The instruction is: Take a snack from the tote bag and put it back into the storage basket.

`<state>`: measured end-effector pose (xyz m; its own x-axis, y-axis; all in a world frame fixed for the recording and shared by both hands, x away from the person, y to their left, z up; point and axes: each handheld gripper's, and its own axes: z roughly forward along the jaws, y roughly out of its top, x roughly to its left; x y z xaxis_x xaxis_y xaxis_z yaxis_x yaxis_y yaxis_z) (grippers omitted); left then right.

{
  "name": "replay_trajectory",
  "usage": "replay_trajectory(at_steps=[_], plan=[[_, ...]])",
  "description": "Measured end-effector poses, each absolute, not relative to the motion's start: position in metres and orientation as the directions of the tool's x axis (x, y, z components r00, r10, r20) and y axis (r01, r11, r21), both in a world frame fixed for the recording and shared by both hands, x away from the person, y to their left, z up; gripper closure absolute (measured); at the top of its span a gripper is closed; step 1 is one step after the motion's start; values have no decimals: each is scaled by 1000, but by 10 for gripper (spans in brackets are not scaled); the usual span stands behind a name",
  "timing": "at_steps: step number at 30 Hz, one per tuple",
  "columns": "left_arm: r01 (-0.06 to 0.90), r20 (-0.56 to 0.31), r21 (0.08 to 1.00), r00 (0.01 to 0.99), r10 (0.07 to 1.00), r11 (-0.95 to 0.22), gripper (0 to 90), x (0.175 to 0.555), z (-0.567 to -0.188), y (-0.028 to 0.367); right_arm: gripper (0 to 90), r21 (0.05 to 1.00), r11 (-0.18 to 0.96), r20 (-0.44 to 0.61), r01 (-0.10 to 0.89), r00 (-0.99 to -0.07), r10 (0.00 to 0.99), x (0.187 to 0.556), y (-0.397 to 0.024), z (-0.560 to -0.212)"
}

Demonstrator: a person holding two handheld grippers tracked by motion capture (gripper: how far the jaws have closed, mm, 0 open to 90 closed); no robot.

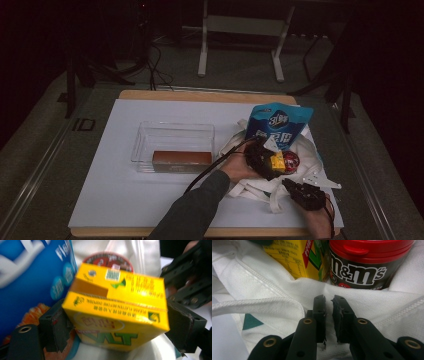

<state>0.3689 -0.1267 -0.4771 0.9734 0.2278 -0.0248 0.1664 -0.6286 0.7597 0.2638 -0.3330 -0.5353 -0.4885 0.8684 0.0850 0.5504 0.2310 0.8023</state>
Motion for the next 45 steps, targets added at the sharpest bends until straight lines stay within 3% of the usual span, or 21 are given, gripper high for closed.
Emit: replay_trajectory(at_steps=[3, 9, 24, 45], plan=[[175, -23, 763, 969, 244, -622, 239, 369, -477, -125, 804, 801, 231, 86, 552, -488, 868, 264, -333, -535], [154, 12, 750, 969, 247, -643, 273, 366, -476, -123, 803, 802, 230, 88, 551, -489, 868, 264, -333, -535], [171, 43, 732, 954, 296, -659, 288, 360, -471, -123, 803, 803, 228, 90, 551, -490, 867, 264, -334, -535], [139, 92, 795, 935, 343, -590, 288, 344, -425, -102, 803, 804, 228, 88, 549, -489, 868, 264, -333, -535]])
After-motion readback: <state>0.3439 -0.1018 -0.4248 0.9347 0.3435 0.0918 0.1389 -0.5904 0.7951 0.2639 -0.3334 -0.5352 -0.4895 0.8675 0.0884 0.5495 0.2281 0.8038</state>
